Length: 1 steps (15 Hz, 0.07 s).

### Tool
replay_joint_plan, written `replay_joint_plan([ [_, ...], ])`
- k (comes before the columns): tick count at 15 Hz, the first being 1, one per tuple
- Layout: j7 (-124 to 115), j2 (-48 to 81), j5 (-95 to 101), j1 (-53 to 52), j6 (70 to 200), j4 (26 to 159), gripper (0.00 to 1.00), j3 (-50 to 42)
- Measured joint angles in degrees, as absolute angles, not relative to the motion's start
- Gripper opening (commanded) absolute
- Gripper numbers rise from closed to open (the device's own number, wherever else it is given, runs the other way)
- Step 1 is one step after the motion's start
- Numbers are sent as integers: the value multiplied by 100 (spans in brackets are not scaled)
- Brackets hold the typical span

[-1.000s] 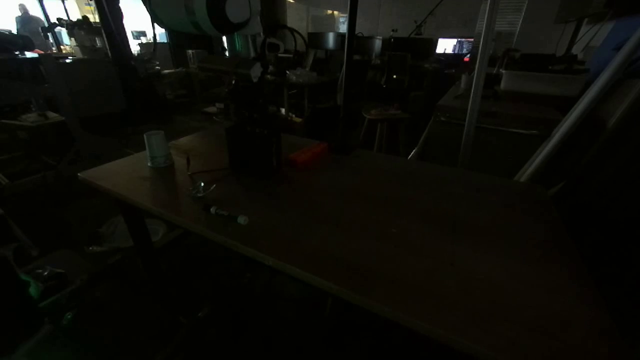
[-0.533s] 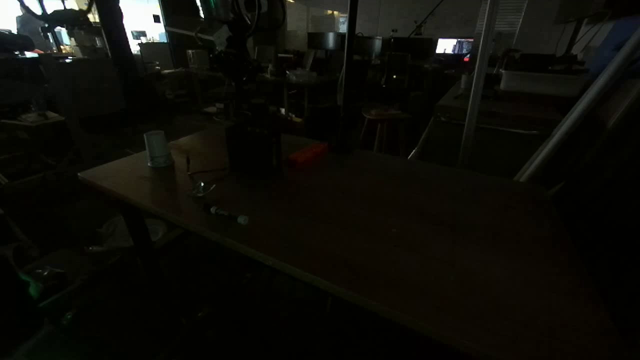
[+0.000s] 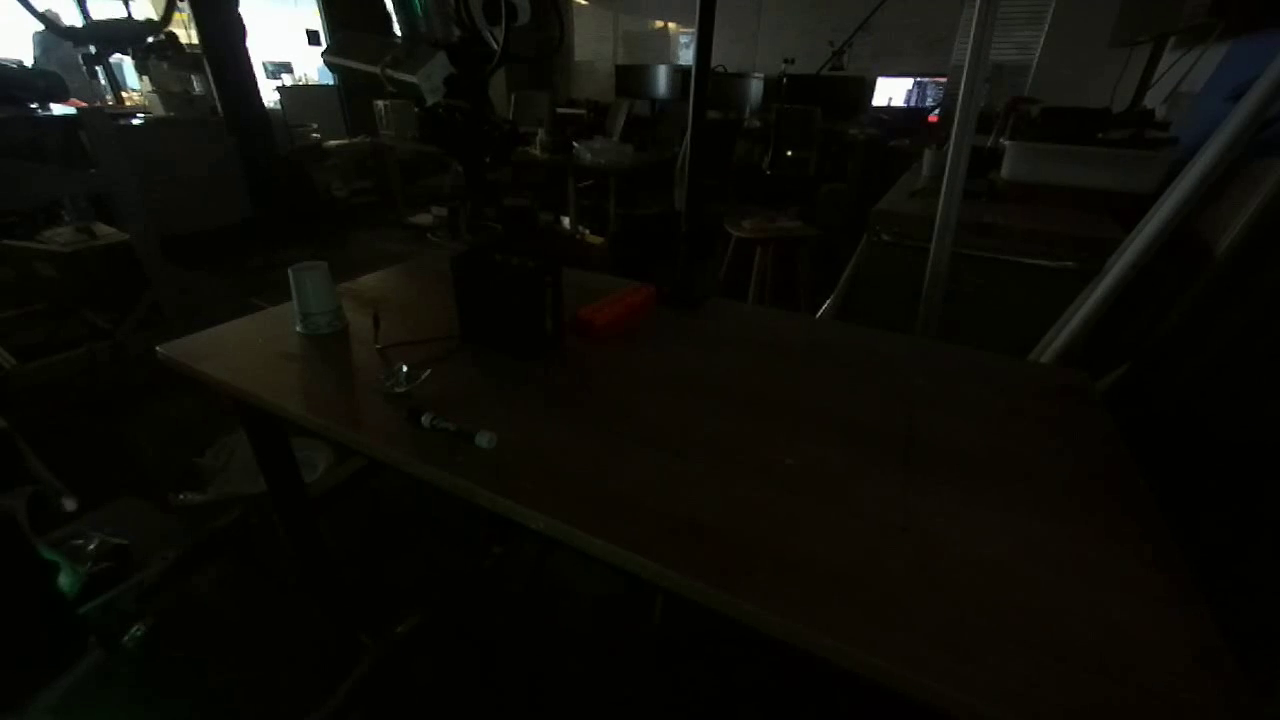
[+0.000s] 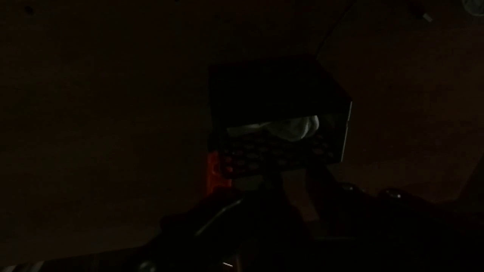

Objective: Put the white towel in the black box

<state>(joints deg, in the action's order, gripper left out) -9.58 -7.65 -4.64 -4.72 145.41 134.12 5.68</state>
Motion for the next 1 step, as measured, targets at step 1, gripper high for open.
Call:
replay_joint_plan([
  [1,-959,-765,-464,-472,14542,13412,27,568],
])
